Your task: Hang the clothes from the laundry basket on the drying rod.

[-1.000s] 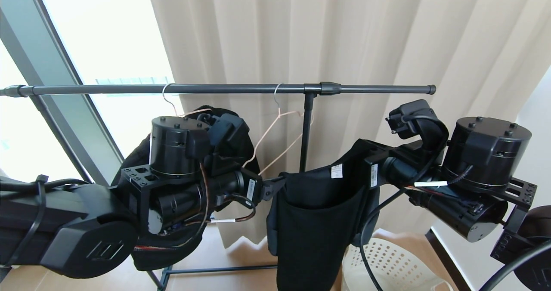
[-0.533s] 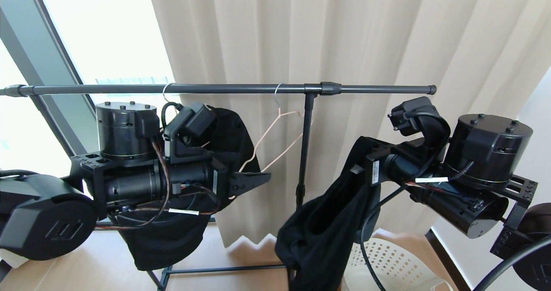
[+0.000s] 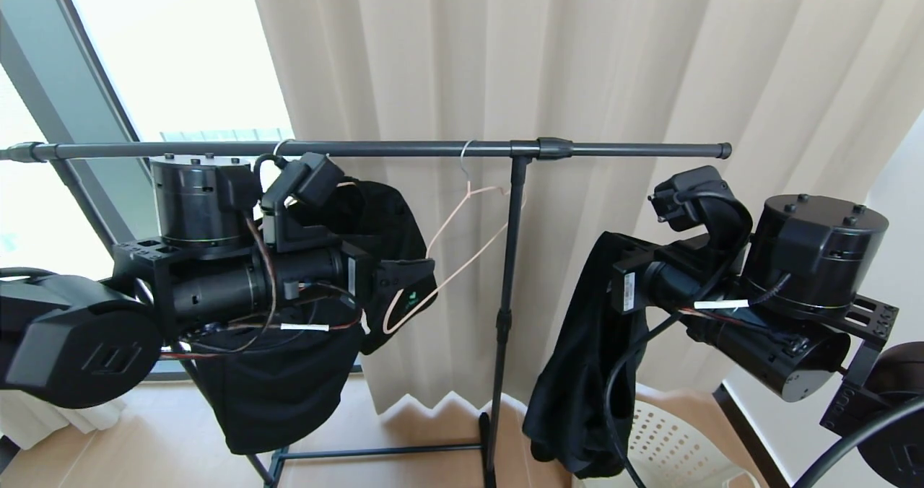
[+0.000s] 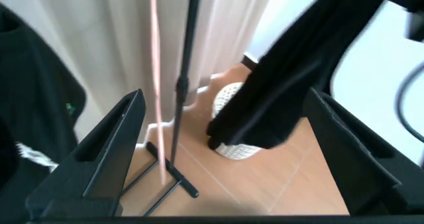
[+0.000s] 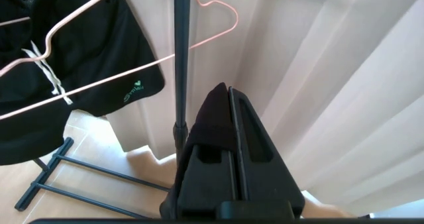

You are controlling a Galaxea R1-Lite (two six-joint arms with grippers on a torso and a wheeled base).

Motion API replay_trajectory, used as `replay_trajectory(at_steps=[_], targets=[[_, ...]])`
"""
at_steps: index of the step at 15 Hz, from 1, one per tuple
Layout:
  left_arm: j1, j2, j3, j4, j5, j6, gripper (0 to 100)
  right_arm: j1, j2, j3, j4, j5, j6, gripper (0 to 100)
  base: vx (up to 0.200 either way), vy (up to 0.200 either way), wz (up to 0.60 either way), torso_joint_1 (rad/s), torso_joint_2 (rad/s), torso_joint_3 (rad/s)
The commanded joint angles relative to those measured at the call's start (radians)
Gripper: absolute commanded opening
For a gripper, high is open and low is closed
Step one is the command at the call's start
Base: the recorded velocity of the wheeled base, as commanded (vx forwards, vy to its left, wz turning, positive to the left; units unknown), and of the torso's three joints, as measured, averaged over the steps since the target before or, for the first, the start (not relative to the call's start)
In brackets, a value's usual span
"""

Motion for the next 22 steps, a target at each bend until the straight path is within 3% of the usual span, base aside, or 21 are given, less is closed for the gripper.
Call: replay_trajectory(at_steps=[1,3,7,9,14,22], targets=[[-0.052,0.12,-0.068,-0.001,0.096,0.012,100,0.0,0.01,0.001,-0.001,0.0,0.0,0,0.0,0.0,0.0,0.0,0.0,0.0],[-0.07,0.202,-0.13,-0.006,0.191,0.026,100,0.0,0.008,0.004,-0.001,-0.005,0.0,0,0.0,0.0,0.0,0.0,0.0,0.0],[-0.06,0.3,-0.211,-0.01,0.271,-0.024,100,0.003,0.011,0.005,-0.002,-0.022,0.001,0,0.0,0.0,0.0,0.0,0.0,0.0],[-0.057,0.333,-0.238,-0.012,0.283,-0.067,100,0.003,0.013,0.007,-0.001,-0.022,0.001,0,0.0,0.0,0.0,0.0,0.0,0.0],[-0.06,0.395,-0.237,-0.091,0.333,-0.069,100,0.003,0.016,0.007,-0.002,-0.022,0.001,0,0.0,0.0,0.0,0.0,0.0,0.0],[-0.063,0.393,-0.232,-0.099,0.335,-0.069,100,0.005,0.015,0.008,-0.002,-0.022,0.001,0,0.0,0.0,0.0,0.0,0.0,0.0]])
